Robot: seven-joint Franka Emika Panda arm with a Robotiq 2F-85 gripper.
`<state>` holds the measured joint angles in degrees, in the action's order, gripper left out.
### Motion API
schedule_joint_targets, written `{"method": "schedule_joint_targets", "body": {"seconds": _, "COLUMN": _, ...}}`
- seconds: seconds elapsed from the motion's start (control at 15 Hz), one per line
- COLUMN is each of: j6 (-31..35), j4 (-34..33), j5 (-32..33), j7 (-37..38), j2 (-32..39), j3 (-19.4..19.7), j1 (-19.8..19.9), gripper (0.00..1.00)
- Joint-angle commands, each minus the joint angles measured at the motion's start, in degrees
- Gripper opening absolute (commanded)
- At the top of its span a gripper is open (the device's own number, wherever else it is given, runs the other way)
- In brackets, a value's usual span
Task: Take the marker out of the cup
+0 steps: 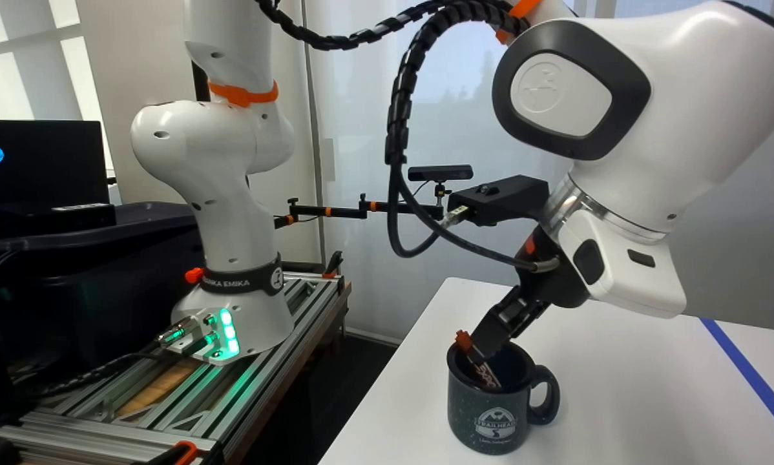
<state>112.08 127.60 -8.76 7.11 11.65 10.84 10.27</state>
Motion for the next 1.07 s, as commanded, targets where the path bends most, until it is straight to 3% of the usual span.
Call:
{"method": "schedule_joint_targets", "body": {"seconds": 0.0, "j6": -0.7, "j4": -0.3, "j5": -0.3, "j7": -2.0, "j2": 0.4, "j3": -0.1, "j1": 0.5, "gripper": 0.33}}
{"method": "schedule_joint_targets", "body": {"seconds": 0.2, "j6": -0.5, "j4": -0.3, "j5": -0.2, "j7": -2.8, "j2": 1.0, "j3": -0.2, "j1": 0.6, "gripper": 0.28}}
{"method": "schedule_joint_targets", "body": {"seconds": 0.53, "j6": -0.3, "j4": -0.4, "j5": -0.6, "j7": -4.4, "j2": 2.6, "j3": -0.4, "j1": 0.7, "gripper": 0.40}}
{"method": "schedule_joint_targets", "body": {"seconds": 0.8, "j6": -0.1, "j4": -0.7, "j5": -0.9, "j7": -5.5, "j2": 3.9, "j3": -0.5, "j1": 0.9, "gripper": 0.35}}
{"method": "schedule_joint_targets", "body": {"seconds": 0.93, "j6": 0.1, "j4": -0.9, "j5": -1.1, "j7": -6.2, "j2": 4.7, "j3": -0.6, "j1": 1.0, "gripper": 0.29}}
{"method": "schedule_joint_targets", "body": {"seconds": 1.0, "j6": 0.1, "j4": -1.0, "j5": -1.4, "j7": -7.6, "j2": 5.1, "j3": -0.8, "j1": 1.1, "gripper": 0.20}}
